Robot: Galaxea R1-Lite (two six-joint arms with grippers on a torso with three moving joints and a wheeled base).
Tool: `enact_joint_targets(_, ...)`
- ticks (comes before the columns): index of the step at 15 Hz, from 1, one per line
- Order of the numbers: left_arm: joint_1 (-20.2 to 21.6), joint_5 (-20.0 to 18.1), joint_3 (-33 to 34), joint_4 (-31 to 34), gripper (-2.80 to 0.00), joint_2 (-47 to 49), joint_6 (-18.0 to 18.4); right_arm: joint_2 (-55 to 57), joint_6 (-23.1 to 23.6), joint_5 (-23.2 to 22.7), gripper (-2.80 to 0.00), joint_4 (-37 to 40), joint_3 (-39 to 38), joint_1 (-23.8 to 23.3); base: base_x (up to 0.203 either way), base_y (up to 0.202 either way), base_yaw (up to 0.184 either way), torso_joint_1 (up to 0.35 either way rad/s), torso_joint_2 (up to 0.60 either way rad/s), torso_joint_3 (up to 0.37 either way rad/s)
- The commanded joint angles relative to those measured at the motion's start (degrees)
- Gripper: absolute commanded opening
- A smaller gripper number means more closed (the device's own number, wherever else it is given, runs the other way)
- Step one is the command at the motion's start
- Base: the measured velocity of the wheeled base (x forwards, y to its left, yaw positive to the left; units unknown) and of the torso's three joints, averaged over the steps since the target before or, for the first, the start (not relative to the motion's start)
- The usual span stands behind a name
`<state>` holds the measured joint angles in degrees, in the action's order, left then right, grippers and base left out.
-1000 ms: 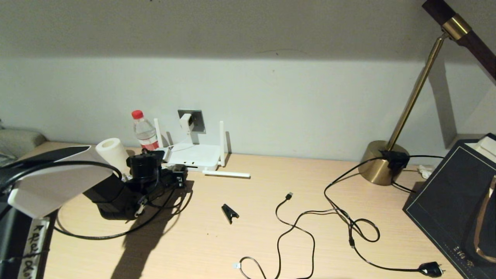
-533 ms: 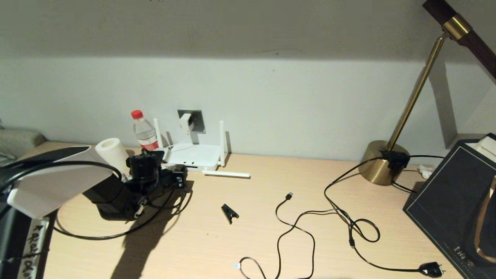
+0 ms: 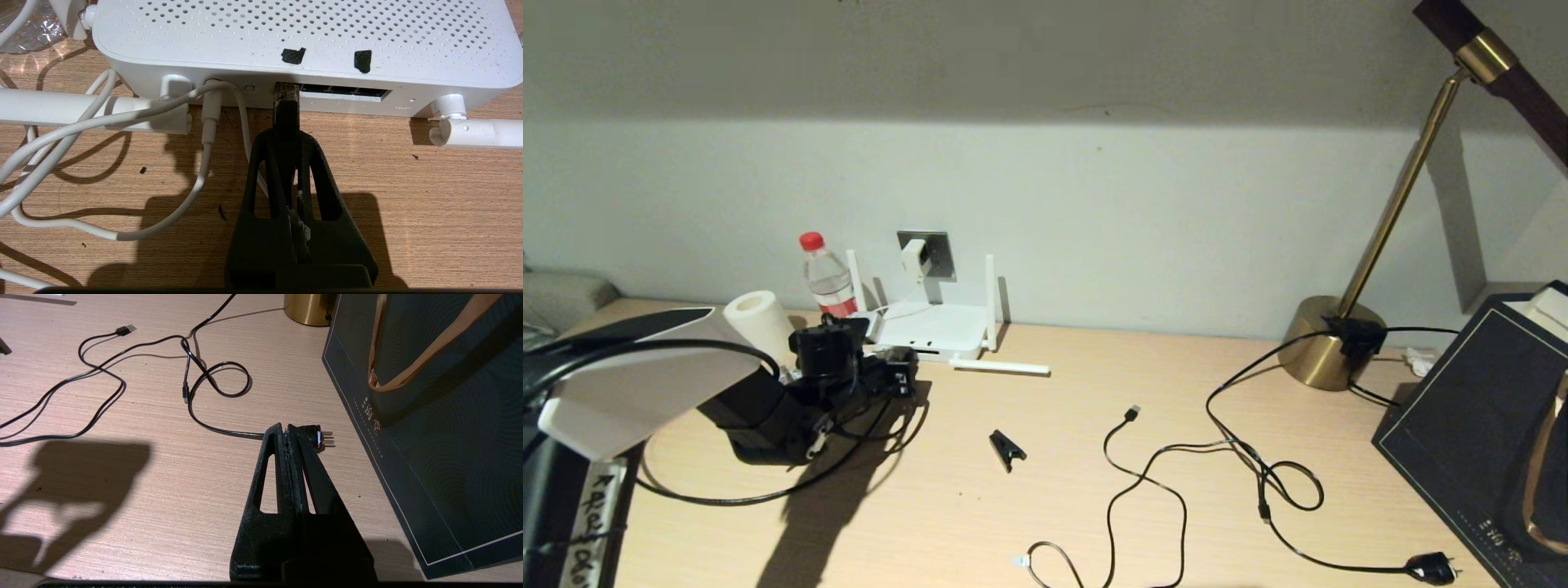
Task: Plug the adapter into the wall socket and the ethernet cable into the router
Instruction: Plug cable into router interface
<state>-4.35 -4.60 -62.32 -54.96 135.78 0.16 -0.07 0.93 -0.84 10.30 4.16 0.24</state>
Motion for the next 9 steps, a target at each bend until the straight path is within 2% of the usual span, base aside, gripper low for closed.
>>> enact_joint_targets(1,-0.04,-0.06,-0.08,-0.24,-2.80,0.10,0.02,0.07,0.04,-0.04,-2.80,0.07,-0.03,0.02,0.000,0.000,0.000,0.000,0.00,0.000)
enact_joint_targets(9,-0.31,-0.06,0.00,-0.42,-2.80,0.10,0.02,0.07,0.04,0.05,-2.80,0.07,-0.03,0.02,0.000,0.000,0.000,0.000,0.00,0.000)
